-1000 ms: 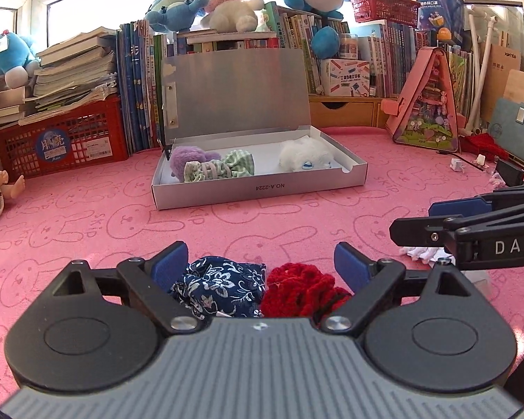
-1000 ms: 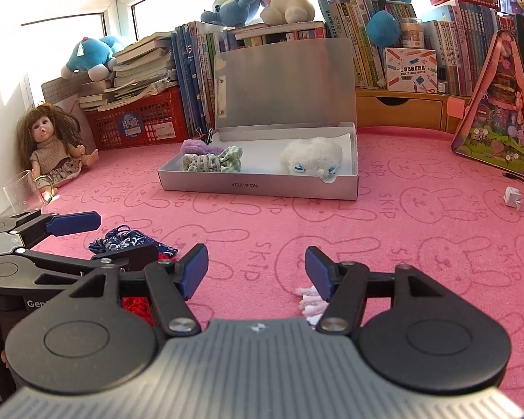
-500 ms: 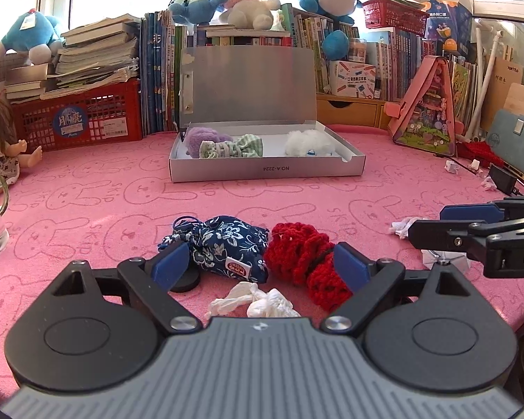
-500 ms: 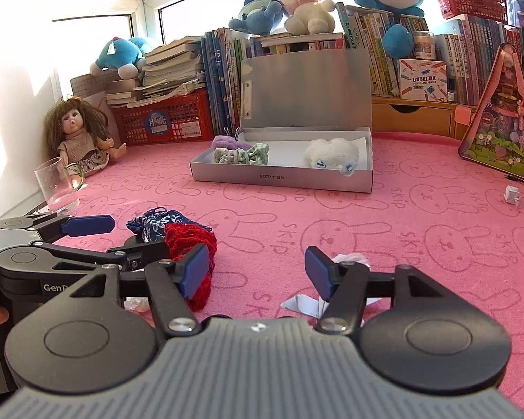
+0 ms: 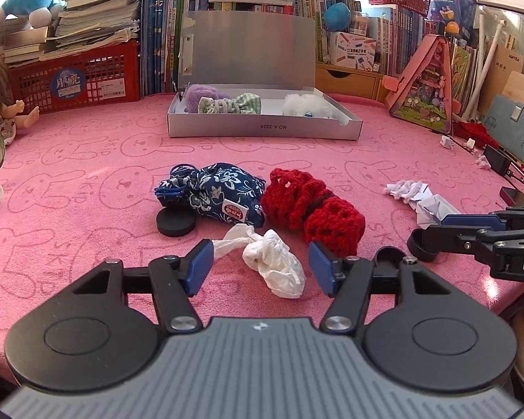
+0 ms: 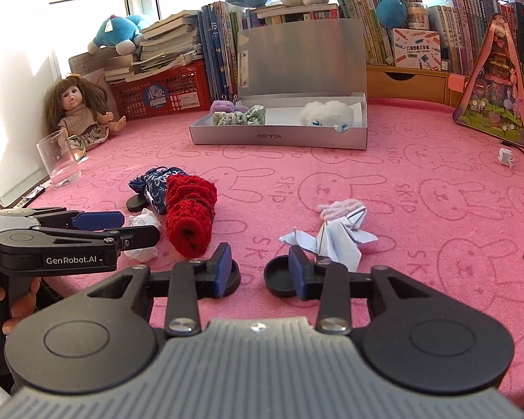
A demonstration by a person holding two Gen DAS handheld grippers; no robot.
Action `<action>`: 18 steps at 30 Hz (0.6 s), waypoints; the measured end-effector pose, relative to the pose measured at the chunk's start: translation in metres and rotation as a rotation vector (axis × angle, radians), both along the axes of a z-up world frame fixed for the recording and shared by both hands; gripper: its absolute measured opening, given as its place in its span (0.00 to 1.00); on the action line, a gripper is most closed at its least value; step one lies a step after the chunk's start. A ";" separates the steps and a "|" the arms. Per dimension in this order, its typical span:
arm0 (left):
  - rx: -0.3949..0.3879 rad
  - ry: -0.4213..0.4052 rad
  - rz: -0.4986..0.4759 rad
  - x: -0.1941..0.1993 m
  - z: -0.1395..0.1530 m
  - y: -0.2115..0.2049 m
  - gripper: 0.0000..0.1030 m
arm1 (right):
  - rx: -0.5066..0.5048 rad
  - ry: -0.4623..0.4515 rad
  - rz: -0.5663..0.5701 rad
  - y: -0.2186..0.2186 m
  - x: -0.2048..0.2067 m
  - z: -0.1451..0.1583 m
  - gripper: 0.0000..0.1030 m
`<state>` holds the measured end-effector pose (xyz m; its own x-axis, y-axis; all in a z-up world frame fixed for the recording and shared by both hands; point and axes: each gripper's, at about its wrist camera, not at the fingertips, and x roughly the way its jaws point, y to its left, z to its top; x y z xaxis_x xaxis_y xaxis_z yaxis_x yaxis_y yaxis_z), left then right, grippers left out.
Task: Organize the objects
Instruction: 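Move both tools back toward the remaining pile of items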
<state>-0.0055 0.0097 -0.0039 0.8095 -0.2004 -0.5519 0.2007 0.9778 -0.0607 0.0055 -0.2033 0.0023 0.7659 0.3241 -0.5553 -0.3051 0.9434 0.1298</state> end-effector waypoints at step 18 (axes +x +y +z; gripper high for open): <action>0.036 0.013 0.017 0.004 -0.013 -0.009 0.72 | -0.089 0.011 -0.040 0.007 0.007 -0.019 0.55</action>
